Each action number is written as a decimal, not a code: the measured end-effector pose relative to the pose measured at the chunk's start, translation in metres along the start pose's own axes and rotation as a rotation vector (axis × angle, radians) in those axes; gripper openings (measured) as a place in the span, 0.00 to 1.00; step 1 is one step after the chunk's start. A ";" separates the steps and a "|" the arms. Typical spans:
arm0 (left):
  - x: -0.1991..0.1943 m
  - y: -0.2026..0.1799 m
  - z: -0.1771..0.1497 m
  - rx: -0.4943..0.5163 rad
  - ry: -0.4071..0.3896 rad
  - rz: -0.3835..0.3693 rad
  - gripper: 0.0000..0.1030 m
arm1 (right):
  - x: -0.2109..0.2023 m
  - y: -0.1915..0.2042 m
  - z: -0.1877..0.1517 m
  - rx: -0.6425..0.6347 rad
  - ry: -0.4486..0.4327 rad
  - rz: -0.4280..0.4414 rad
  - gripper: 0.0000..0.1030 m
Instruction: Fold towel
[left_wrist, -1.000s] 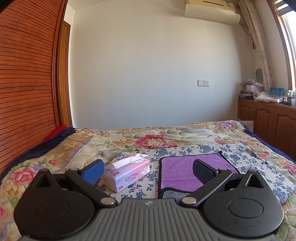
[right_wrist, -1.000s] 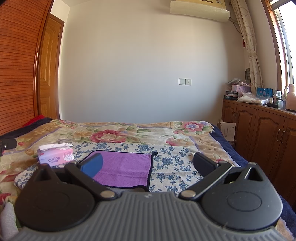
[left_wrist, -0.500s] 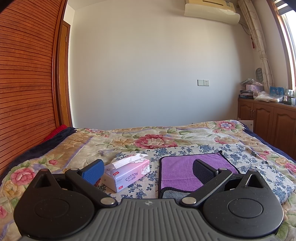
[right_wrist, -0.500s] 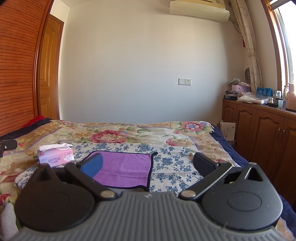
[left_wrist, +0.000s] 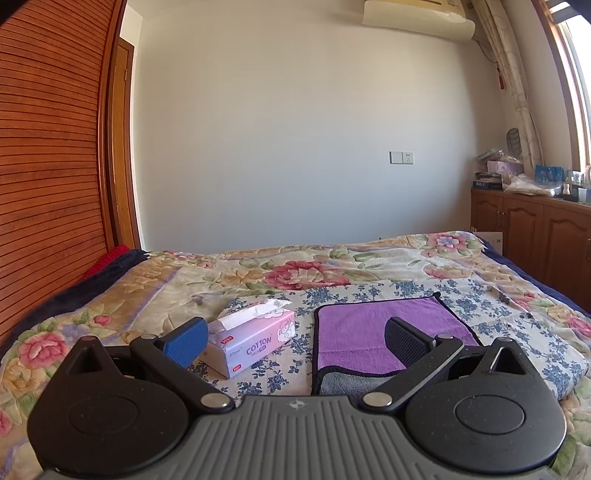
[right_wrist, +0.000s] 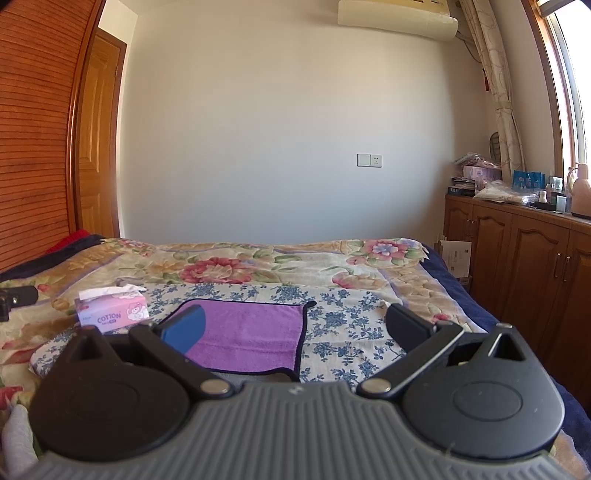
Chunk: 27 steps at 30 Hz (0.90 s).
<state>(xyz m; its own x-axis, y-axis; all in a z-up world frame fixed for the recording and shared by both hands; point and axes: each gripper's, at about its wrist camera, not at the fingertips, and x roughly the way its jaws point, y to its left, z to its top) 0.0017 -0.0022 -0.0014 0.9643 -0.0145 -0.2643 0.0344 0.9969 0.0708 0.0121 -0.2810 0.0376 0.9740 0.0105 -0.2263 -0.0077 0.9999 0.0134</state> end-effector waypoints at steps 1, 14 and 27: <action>0.000 -0.001 0.000 0.003 0.004 -0.002 1.00 | 0.000 0.000 0.001 0.001 0.001 0.002 1.00; 0.014 -0.010 -0.005 0.043 0.049 -0.043 1.00 | 0.012 0.006 -0.003 -0.022 0.035 0.040 1.00; 0.039 -0.018 -0.009 0.077 0.108 -0.056 1.00 | 0.029 0.011 -0.007 -0.033 0.081 0.075 1.00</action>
<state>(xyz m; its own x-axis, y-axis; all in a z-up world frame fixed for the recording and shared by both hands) 0.0365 -0.0200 -0.0219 0.9266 -0.0569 -0.3716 0.1109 0.9859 0.1256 0.0390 -0.2699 0.0244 0.9489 0.0845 -0.3042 -0.0881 0.9961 0.0018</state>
